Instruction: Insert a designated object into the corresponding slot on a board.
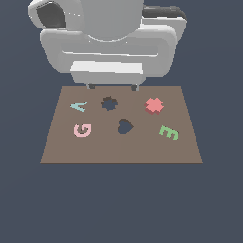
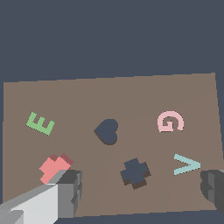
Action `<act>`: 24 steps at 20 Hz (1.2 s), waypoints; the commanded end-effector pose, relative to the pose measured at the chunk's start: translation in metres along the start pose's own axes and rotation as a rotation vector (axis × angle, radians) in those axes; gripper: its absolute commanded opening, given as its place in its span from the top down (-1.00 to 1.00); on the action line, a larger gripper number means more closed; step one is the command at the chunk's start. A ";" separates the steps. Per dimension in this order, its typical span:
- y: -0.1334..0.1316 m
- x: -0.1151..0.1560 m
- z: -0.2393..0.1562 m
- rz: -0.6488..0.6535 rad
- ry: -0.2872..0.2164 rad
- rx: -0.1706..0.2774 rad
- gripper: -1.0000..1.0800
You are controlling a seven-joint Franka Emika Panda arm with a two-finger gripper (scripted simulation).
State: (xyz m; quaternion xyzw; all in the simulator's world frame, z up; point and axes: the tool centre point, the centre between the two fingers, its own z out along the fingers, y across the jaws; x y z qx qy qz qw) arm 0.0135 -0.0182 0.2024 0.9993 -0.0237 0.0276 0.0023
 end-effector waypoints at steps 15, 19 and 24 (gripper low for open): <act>-0.016 -0.017 0.022 0.104 -0.008 -0.003 -0.92; -0.027 -0.028 0.036 0.170 -0.013 -0.005 -0.92; -0.045 -0.042 0.059 0.276 -0.021 -0.007 -0.92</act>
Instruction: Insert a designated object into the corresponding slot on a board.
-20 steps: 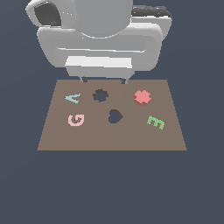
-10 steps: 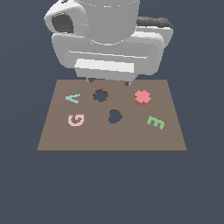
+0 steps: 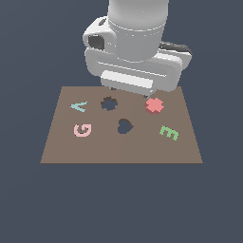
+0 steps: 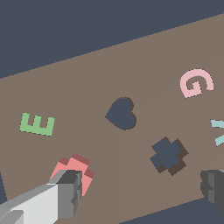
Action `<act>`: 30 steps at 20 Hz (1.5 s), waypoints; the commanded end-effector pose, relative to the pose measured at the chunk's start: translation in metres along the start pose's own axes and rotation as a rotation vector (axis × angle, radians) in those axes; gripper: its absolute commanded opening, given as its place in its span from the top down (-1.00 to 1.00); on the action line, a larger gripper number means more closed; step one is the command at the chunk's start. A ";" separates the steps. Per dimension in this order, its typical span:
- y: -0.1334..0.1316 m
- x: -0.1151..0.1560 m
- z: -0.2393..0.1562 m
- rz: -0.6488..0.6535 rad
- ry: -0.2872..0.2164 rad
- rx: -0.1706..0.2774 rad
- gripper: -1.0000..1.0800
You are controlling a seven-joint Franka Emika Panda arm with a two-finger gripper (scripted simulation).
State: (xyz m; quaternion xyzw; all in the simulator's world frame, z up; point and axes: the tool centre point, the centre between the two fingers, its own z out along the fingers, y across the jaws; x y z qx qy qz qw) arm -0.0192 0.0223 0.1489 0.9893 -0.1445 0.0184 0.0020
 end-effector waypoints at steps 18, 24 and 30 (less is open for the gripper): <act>-0.070 -0.054 0.084 0.390 -0.031 -0.010 -0.92; -0.081 -0.058 0.095 0.440 -0.035 -0.010 -0.92; -0.084 -0.058 0.097 0.451 -0.036 -0.010 -0.92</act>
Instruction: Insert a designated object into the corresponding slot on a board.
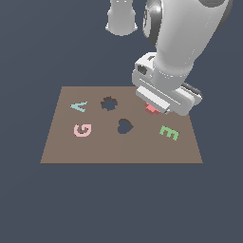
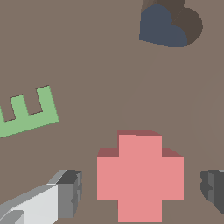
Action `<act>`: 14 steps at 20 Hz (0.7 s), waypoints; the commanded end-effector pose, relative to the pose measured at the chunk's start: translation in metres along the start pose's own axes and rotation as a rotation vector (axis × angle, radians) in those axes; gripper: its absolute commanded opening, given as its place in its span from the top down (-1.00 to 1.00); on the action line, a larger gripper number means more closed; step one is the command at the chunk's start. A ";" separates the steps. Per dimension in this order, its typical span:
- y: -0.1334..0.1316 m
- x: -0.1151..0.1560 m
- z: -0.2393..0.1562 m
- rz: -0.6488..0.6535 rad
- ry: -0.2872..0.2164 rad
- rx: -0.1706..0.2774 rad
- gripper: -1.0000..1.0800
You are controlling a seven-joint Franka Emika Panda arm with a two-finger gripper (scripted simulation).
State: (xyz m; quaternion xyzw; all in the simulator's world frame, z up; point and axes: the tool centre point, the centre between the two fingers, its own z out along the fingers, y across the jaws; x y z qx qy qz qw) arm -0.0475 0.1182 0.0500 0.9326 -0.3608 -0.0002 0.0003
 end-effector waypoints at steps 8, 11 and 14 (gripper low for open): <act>0.000 0.000 0.015 0.002 0.000 0.001 -0.92; 0.000 0.000 0.020 0.002 0.000 0.001 -0.92; 0.000 0.000 0.020 0.002 0.000 0.001 1.00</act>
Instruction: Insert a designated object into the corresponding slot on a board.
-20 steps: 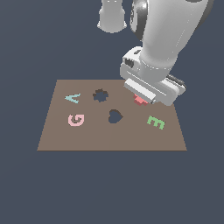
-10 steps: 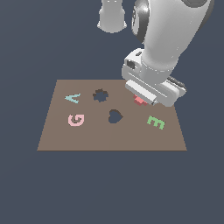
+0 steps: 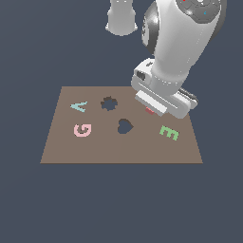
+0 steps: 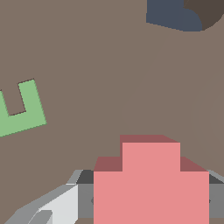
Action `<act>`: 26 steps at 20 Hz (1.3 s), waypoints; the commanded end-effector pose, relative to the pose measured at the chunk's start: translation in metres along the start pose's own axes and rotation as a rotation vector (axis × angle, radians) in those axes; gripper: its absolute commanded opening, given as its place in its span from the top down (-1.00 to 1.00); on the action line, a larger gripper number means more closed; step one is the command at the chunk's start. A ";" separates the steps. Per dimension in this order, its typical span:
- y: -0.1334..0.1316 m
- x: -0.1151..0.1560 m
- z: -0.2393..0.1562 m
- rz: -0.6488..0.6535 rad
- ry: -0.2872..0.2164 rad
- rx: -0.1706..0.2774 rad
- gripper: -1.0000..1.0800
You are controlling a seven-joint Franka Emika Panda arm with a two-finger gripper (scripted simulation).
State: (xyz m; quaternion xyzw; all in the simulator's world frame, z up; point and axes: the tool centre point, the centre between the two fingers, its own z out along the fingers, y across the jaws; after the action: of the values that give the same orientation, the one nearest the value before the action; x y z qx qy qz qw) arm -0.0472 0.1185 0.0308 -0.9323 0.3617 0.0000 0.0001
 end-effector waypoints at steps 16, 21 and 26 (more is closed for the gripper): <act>0.000 0.000 -0.003 -0.002 0.000 0.000 1.00; 0.005 0.000 -0.003 -0.030 0.000 0.000 1.00; 0.015 0.001 -0.003 -0.089 0.000 0.000 1.00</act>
State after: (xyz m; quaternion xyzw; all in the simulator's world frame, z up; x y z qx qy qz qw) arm -0.0545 0.1095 0.0336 -0.9444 0.3287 0.0004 -0.0001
